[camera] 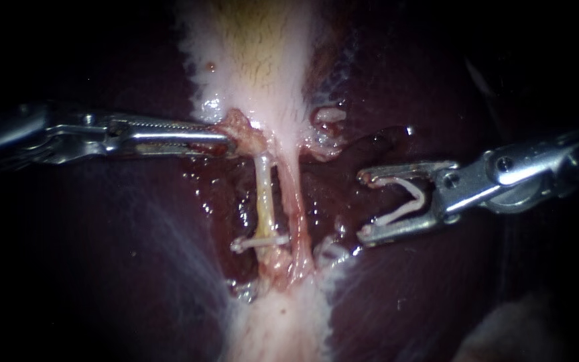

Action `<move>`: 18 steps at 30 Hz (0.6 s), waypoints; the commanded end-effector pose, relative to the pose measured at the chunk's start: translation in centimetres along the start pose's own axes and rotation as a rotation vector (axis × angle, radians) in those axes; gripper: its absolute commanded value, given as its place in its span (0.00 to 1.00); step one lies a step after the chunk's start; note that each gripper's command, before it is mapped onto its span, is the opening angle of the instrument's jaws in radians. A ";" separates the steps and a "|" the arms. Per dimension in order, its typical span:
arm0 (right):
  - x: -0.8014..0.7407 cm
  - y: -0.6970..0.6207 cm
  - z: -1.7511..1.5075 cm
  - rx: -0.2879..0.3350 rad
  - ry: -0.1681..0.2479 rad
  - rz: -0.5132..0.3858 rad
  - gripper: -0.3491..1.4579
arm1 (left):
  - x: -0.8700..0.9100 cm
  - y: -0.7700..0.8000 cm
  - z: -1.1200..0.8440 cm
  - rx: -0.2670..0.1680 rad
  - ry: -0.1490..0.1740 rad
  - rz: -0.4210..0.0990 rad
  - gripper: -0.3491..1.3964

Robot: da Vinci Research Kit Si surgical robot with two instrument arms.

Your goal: Clipping second clip left tube

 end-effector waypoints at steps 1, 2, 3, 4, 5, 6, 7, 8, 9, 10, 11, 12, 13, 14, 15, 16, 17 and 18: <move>0.00 0.00 0.00 0.000 0.000 0.000 0.47 | 0.02 0.01 -0.03 -0.001 0.000 0.000 0.00; 0.00 0.00 0.00 0.000 0.000 0.000 0.47 | 0.05 0.02 -0.08 -0.004 -0.001 -0.002 0.00; 0.00 0.00 0.00 0.000 0.000 0.000 0.47 | 0.07 0.04 -0.13 -0.007 -0.001 -0.003 0.00; 0.00 0.00 0.00 0.000 0.000 0.000 0.47 | 0.10 0.05 -0.18 -0.010 -0.002 -0.005 0.00; 0.00 0.00 0.00 0.000 0.000 0.000 0.47 | 0.15 0.07 -0.26 -0.017 -0.003 -0.007 0.00; 0.00 0.00 0.00 0.000 0.000 0.000 0.47 | 0.19 0.09 -0.32 -0.016 -0.006 -0.010 0.00; 0.00 0.00 0.00 0.000 0.000 0.000 0.47 | 0.24 0.11 -0.38 -0.014 -0.003 -0.012 0.00; 0.00 0.00 0.00 0.000 0.000 0.000 0.47 | 0.30 0.15 -0.46 -0.013 0.003 -0.016 0.00; 0.00 0.00 0.00 0.000 0.000 0.000 0.47 | 0.34 0.18 -0.51 -0.014 0.009 -0.019 0.00; 0.00 0.00 0.00 0.000 0.000 0.000 0.47 | 0.39 0.21 -0.57 -0.011 0.012 -0.021 0.00; 0.00 0.00 0.00 0.000 0.000 0.000 0.47 | 0.43 0.24 -0.62 -0.010 0.018 -0.030 0.00; 0.00 0.00 0.00 0.000 0.000 0.000 0.47 | 0.48 0.28 -0.68 -0.009 0.021 -0.027 0.00; 0.00 0.00 0.00 0.000 0.000 0.000 0.47 | 0.52 0.31 -0.71 -0.011 0.024 -0.023 0.00; 0.00 0.00 0.00 0.000 0.000 0.000 0.47 | 0.55 0.33 -0.74 -0.009 0.027 -0.025 0.00; 0.00 0.00 0.00 0.003 0.000 0.000 0.47 | 0.57 0.36 -0.76 -0.009 0.028 -0.021 0.00; 0.01 0.00 0.00 0.003 0.000 0.000 0.47 | 0.58 0.38 -0.76 -0.008 0.031 -0.022 0.00; 0.01 -0.01 0.01 0.006 0.000 0.000 0.47 | 0.59 0.39 -0.77 -0.008 0.031 -0.022 0.00; 0.02 -0.01 0.01 0.005 0.000 0.000 0.47 | 0.59 0.40 -0.76 -0.008 0.031 -0.022 0.00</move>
